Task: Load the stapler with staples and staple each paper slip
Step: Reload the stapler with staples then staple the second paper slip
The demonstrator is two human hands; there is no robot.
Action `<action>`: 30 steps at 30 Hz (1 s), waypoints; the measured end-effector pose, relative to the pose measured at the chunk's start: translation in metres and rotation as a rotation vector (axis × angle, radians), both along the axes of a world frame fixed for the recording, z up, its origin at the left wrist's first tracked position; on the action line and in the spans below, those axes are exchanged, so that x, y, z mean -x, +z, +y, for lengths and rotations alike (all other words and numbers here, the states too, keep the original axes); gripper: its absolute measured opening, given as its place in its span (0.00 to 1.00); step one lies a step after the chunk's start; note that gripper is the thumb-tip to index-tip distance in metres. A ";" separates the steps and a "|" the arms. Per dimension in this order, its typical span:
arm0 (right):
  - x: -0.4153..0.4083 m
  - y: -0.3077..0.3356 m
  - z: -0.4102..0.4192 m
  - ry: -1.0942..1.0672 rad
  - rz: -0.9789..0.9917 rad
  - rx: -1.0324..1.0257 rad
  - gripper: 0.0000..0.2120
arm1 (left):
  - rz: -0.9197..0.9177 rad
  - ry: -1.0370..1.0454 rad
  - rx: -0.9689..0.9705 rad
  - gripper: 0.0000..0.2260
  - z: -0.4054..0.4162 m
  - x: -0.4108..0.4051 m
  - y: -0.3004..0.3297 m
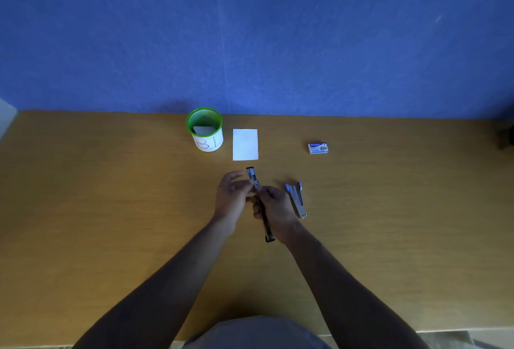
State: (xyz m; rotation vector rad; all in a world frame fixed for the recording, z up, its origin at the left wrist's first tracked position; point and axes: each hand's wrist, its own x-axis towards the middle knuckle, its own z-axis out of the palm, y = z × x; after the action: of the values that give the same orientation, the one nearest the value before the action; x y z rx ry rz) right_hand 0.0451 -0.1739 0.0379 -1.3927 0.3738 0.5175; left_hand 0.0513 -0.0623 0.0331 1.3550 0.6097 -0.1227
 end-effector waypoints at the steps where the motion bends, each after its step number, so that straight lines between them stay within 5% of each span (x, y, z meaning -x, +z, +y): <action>1: 0.001 0.000 0.001 0.006 -0.005 0.004 0.13 | 0.040 0.019 0.049 0.08 0.000 -0.002 0.000; 15: 0.006 -0.002 0.005 0.041 -0.091 0.115 0.15 | 0.108 0.001 0.022 0.04 -0.007 -0.005 -0.004; 23: 0.007 -0.001 0.008 0.057 -0.080 0.145 0.14 | 0.058 -0.029 -0.303 0.09 -0.009 -0.010 -0.006; 30: 0.009 0.003 0.008 0.008 -0.020 0.063 0.13 | 0.114 -0.031 -0.108 0.07 -0.003 -0.009 -0.007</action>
State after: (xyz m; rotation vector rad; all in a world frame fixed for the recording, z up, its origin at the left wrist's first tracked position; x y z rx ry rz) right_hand 0.0365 -0.1661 0.0408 -1.4595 0.3714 0.5015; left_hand 0.0607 -0.0658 0.0257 1.4692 0.6993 -0.1954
